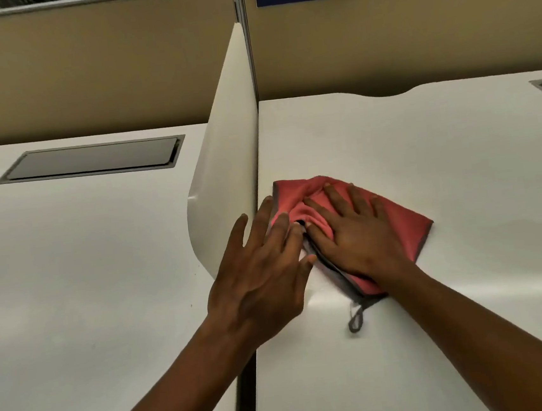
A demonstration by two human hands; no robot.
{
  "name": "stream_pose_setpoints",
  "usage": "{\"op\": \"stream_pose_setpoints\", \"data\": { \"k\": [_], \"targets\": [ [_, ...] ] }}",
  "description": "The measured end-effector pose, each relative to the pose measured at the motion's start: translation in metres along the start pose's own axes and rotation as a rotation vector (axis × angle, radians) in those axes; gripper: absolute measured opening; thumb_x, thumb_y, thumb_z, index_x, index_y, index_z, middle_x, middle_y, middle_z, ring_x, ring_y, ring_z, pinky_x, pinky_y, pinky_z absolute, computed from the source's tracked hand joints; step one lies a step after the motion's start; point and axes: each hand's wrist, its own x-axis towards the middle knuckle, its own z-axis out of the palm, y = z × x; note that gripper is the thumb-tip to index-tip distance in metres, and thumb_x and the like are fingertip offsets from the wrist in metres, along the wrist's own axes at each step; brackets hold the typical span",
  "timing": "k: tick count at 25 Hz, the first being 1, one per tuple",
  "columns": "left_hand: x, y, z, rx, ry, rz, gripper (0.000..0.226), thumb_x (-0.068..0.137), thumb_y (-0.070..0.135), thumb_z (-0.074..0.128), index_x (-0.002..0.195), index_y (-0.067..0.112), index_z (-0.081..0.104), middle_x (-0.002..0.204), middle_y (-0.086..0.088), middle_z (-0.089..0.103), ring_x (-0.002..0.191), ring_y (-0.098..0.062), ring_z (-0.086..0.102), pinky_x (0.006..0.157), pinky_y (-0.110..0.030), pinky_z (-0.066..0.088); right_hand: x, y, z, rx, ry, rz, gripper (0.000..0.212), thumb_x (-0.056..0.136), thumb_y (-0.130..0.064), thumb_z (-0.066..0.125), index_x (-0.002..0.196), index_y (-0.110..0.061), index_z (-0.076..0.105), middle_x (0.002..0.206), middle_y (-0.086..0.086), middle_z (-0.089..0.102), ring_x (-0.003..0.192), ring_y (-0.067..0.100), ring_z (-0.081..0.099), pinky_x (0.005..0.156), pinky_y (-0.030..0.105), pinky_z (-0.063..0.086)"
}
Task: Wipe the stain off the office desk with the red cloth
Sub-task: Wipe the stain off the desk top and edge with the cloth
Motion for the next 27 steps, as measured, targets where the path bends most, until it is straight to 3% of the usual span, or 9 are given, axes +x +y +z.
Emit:
{"op": "stream_pose_setpoints", "data": {
  "k": [4, 9, 13, 17, 20, 22, 25, 27],
  "targets": [
    [-0.001, 0.000, -0.001, -0.029, 0.013, -0.006, 0.052, 0.102, 0.045, 0.038, 0.137, 0.014, 0.060, 0.148, -0.012, 0.055, 0.146, -0.035, 0.039, 0.115, -0.053, 0.037, 0.038, -0.015, -0.004, -0.011, -0.082, -0.062, 0.065, 0.102, -0.069, 0.014, 0.161, -0.051, -0.005, 0.175, -0.004, -0.010, 0.161, 0.031, -0.013, 0.128, 0.056, -0.007],
    [-0.004, 0.002, 0.000, -0.110, 0.102, -0.022, 0.047, 0.101, 0.040, 0.042, 0.133, 0.013, 0.064, 0.143, -0.011, 0.060, 0.144, -0.034, 0.042, 0.114, -0.052, 0.036, -0.012, -0.003, 0.017, -0.051, -0.055, -0.363, 0.070, 0.093, -0.073, -0.008, 0.160, -0.052, -0.009, 0.174, -0.013, -0.007, 0.161, 0.018, -0.015, 0.129, 0.049, -0.006],
    [-0.001, 0.000, -0.001, -0.104, 0.083, -0.019, 0.048, 0.098, 0.045, 0.049, 0.129, 0.014, 0.067, 0.136, -0.010, 0.066, 0.136, -0.034, 0.053, 0.110, -0.050, 0.044, 0.050, -0.005, 0.002, -0.107, -0.078, -0.309, 0.065, 0.093, -0.079, 0.001, 0.155, -0.061, -0.009, 0.174, -0.013, -0.009, 0.161, 0.019, -0.010, 0.129, 0.051, -0.002],
    [0.003, 0.002, -0.005, -0.085, 0.103, -0.027, 0.048, 0.091, 0.046, 0.055, 0.124, 0.015, 0.072, 0.129, -0.010, 0.070, 0.126, -0.033, 0.062, 0.105, -0.050, 0.049, 0.112, -0.030, -0.011, -0.098, -0.091, -0.205, 0.062, 0.107, -0.062, 0.018, 0.164, -0.043, 0.000, 0.175, -0.008, -0.006, 0.162, 0.025, -0.008, 0.129, 0.055, -0.001],
    [0.002, 0.002, -0.004, -0.125, 0.110, -0.068, 0.045, 0.094, 0.039, 0.056, 0.128, 0.013, 0.069, 0.134, -0.012, 0.067, 0.134, -0.036, 0.055, 0.108, -0.055, 0.045, 0.073, -0.031, -0.001, -0.078, -0.081, -0.332, 0.070, 0.104, -0.066, 0.020, 0.165, -0.039, -0.003, 0.175, -0.009, -0.005, 0.162, 0.023, -0.010, 0.130, 0.051, -0.003],
    [0.001, 0.001, -0.001, -0.130, 0.122, -0.074, 0.043, 0.095, 0.034, 0.052, 0.129, 0.013, 0.067, 0.137, -0.011, 0.064, 0.138, -0.036, 0.050, 0.110, -0.057, 0.040, 0.017, -0.014, 0.008, -0.012, -0.050, -0.409, 0.065, 0.103, -0.067, 0.015, 0.163, -0.047, 0.002, 0.174, -0.016, 0.002, 0.162, 0.016, -0.008, 0.129, 0.042, -0.004],
    [0.001, 0.001, 0.002, -0.128, 0.136, -0.076, 0.045, 0.096, 0.036, 0.049, 0.129, 0.011, 0.067, 0.136, -0.013, 0.065, 0.138, -0.038, 0.050, 0.107, -0.061, 0.041, -0.035, 0.051, 0.000, 0.081, 0.050, -0.219, 0.052, 0.106, -0.064, 0.012, 0.158, -0.059, 0.012, 0.170, -0.024, 0.016, 0.161, 0.010, 0.008, 0.130, 0.039, 0.006],
    [0.002, 0.003, 0.004, -0.137, 0.127, -0.092, 0.045, 0.096, 0.038, 0.050, 0.128, 0.011, 0.067, 0.135, -0.013, 0.065, 0.139, -0.038, 0.049, 0.107, -0.060, 0.041, -0.037, 0.099, -0.016, 0.080, 0.128, 0.013, 0.057, 0.102, -0.061, 0.017, 0.158, -0.048, 0.021, 0.169, -0.013, 0.028, 0.159, 0.020, 0.024, 0.129, 0.046, 0.019]
  ]
}}
